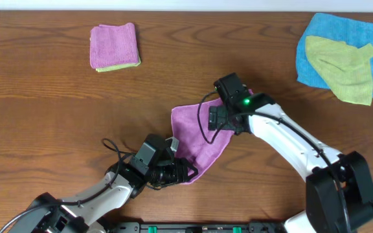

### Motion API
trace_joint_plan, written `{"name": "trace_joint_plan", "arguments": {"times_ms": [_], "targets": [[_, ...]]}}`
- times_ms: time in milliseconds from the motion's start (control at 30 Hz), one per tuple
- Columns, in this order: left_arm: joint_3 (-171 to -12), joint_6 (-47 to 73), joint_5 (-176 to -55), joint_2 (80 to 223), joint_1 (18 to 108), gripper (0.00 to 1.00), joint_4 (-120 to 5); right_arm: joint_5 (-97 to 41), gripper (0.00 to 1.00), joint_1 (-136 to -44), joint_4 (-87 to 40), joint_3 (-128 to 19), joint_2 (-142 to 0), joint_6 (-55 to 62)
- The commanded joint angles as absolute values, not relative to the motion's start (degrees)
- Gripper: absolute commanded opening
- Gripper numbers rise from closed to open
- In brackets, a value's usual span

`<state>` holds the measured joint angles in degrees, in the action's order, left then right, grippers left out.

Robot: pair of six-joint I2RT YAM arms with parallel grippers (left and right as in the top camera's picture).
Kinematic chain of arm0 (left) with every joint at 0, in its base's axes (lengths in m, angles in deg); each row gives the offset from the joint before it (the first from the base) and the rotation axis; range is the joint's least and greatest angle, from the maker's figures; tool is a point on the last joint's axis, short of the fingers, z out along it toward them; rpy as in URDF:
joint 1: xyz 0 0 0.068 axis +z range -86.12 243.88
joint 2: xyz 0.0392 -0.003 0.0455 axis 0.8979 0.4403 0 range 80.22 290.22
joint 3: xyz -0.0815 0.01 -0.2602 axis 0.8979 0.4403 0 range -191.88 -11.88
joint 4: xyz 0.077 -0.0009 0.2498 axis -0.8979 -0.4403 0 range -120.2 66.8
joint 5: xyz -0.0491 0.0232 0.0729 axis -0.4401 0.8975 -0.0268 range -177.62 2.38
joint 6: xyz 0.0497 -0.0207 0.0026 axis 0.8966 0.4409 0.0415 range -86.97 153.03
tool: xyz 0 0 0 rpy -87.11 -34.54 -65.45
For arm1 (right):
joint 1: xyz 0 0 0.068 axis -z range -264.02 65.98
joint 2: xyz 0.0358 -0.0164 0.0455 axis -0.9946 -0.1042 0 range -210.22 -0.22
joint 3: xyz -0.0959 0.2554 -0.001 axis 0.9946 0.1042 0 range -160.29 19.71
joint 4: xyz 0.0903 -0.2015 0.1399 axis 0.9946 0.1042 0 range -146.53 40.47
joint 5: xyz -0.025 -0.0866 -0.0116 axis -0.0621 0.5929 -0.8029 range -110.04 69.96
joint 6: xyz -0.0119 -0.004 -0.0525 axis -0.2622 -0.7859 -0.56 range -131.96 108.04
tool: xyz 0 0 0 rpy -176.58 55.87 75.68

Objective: Fold the cloth

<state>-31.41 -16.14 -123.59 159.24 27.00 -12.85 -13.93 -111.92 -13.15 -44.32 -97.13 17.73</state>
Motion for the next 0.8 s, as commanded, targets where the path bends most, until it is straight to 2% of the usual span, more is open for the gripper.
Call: {"name": "trace_joint_plan", "arguments": {"times_ms": [0, 167, 200, 300, 467, 567, 667, 767], "targets": [[-30.1, -14.7, -119.0, 160.6, 27.0, 0.64, -14.4, -15.4, 0.91, -111.4, -15.2, -43.8, -97.4, 9.7], [-30.1, -14.7, -119.5, 160.6, 27.0, 0.64, -14.4, -23.3, 0.56, -109.4, -27.2, -37.6, -97.9, 8.9], [-30.1, -14.7, -119.9, 160.6, 27.0, 0.64, -14.4, -23.5, 0.53, -108.6, -28.1, -37.6, -97.9, 8.9], [-30.1, -14.5, -120.2, 160.6, 27.0, 0.64, -14.5, -23.5, 0.59, -107.0, -27.6, -37.6, -97.9, 8.5], [-30.1, -13.6, -120.5, 160.6, 27.7, 0.64, -14.6, -22.7, 0.58, -104.2, -26.0, -36.8, -97.9, 7.2], [-30.1, -13.6, -120.5, 160.6, 28.3, 0.64, -15.1, -26.1, 0.51, -103.0, -30.4, -34.5, -98.2, 6.8], [-30.1, -13.6, -120.7, 160.6, 28.3, 0.64, -15.5, -31.0, 0.49, -102.2, -36.0, -31.5, -99.6, 8.7], [-30.1, -13.3, -120.7, 160.6, 28.3, 0.63, -15.8, -34.5, 0.33, -101.3, -39.2, -30.7, -100.5, 9.3]]}}
